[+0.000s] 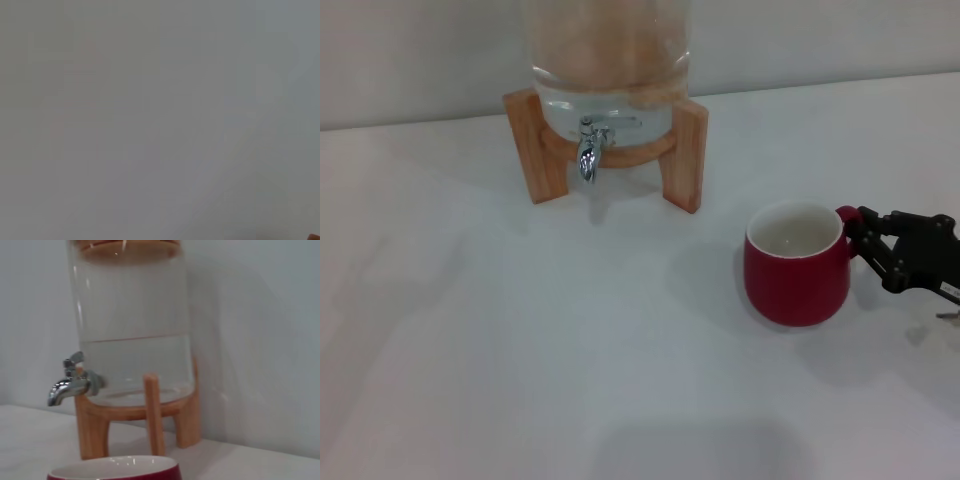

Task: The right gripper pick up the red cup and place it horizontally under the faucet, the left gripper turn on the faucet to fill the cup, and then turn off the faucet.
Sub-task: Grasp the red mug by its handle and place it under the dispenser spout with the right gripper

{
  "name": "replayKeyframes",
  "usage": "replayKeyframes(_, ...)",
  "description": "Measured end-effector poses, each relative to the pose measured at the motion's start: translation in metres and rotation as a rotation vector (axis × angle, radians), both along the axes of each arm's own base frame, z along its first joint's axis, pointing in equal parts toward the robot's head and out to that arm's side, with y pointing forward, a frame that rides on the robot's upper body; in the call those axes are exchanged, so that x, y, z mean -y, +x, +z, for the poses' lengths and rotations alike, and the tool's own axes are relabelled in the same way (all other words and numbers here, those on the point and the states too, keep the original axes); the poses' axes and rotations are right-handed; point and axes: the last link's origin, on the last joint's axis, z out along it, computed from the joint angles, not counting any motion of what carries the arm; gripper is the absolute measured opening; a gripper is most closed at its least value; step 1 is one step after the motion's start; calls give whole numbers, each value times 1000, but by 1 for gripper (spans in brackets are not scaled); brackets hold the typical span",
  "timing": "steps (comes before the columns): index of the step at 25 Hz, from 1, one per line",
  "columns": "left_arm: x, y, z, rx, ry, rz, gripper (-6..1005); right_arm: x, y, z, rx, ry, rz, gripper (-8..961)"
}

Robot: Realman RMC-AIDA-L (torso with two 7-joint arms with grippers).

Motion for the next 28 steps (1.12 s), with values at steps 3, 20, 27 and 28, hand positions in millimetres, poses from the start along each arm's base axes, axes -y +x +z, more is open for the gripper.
replayKeyframes(3,1,0,0,0,0,2,846,-2,-5,-4,4,-21,26,138)
replayKeyframes(20,2,-2,0,-3,1,6,845,-20,-37,-36,-7,-84,118,138)
replayKeyframes(27,3,-2,-1,-3,-1,7,845,-28,-51,-47,-4,-114,156,139)
replayKeyframes(28,3,-2,-1,-3,-2,7,845,-29,-52,-48,-3,-115,159,139)
